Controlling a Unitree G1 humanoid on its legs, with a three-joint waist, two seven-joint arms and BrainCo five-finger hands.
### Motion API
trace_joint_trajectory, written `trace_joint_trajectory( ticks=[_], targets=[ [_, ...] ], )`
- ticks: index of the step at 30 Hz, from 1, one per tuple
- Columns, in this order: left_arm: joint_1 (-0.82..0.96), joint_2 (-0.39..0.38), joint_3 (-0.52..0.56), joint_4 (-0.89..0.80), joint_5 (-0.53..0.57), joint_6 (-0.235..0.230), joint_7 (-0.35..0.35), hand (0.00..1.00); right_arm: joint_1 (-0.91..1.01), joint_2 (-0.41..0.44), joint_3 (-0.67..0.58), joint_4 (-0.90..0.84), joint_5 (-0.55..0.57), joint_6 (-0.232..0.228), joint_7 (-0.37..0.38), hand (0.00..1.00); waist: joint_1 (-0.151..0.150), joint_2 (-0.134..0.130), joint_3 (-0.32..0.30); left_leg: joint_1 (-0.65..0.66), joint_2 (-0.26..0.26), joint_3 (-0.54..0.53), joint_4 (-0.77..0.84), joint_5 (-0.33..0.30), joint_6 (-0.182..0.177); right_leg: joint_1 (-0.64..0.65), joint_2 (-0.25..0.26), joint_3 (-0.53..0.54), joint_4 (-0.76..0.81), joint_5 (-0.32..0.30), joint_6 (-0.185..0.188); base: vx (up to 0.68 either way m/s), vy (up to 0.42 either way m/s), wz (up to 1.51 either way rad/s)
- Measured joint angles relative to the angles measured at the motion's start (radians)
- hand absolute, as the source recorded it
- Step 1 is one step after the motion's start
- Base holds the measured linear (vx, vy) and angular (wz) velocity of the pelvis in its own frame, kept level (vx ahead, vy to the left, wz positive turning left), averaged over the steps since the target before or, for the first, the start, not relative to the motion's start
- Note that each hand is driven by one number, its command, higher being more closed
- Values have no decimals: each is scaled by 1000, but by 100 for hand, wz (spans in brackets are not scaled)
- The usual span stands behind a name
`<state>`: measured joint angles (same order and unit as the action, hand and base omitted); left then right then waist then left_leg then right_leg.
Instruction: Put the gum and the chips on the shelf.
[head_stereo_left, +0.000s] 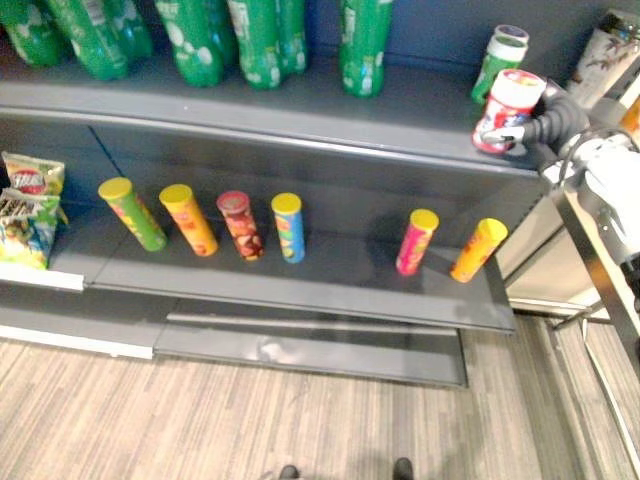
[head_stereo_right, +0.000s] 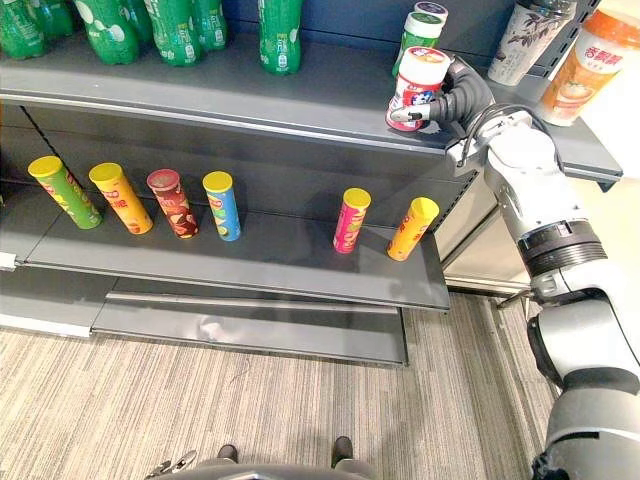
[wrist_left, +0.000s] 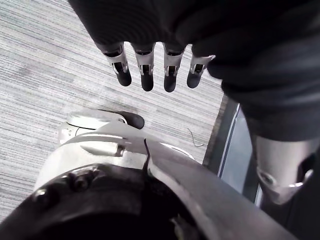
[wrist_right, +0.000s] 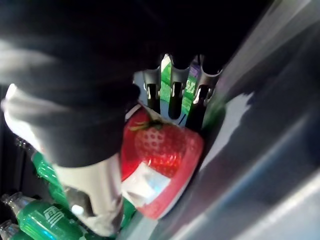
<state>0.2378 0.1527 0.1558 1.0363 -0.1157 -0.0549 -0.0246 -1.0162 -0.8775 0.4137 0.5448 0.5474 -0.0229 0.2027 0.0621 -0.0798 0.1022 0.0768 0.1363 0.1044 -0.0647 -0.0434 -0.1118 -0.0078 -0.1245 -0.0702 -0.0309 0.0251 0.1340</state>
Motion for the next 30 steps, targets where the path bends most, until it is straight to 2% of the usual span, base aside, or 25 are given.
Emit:
trace_joint_trajectory(
  ticks=[7,14,18,23,26,30],
  targets=[
    [0,0,7,-1,0,1,0,0,15,0,-4,-7,12,1,0,0,6,-4,2,19,1,18,-2,-1,-1,8,2,15,0,0,0,-2,0,-4],
    [1,0,13,-1,0,2,0,0,56,-7,-35,-45,61,12,-2,0,-1,-8,4,30,2,25,-6,-1,-1,12,5,24,0,0,0,-8,1,-2],
    [3,-2,31,-3,0,13,0,0,137,-23,-117,-103,92,25,-6,0,-13,-12,6,35,2,30,-11,-1,-1,11,5,28,0,0,0,1,4,-4],
    [18,-6,47,-5,1,15,0,0,247,-69,-241,-241,161,22,-9,0,-41,-12,6,52,4,53,-22,-4,-5,10,10,49,0,1,1,5,7,-14],
    [20,-7,48,-8,1,15,0,0,315,-75,-356,-331,198,-3,-16,0,-63,-12,5,53,6,56,-22,-5,-6,9,12,52,0,1,1,-2,-1,-1],
    [21,-13,59,-8,1,15,1,0,389,-73,-466,-443,224,-46,-21,0,-77,-9,4,57,11,61,-22,-6,-8,10,17,56,0,0,1,-12,-8,-4]
  ],
)
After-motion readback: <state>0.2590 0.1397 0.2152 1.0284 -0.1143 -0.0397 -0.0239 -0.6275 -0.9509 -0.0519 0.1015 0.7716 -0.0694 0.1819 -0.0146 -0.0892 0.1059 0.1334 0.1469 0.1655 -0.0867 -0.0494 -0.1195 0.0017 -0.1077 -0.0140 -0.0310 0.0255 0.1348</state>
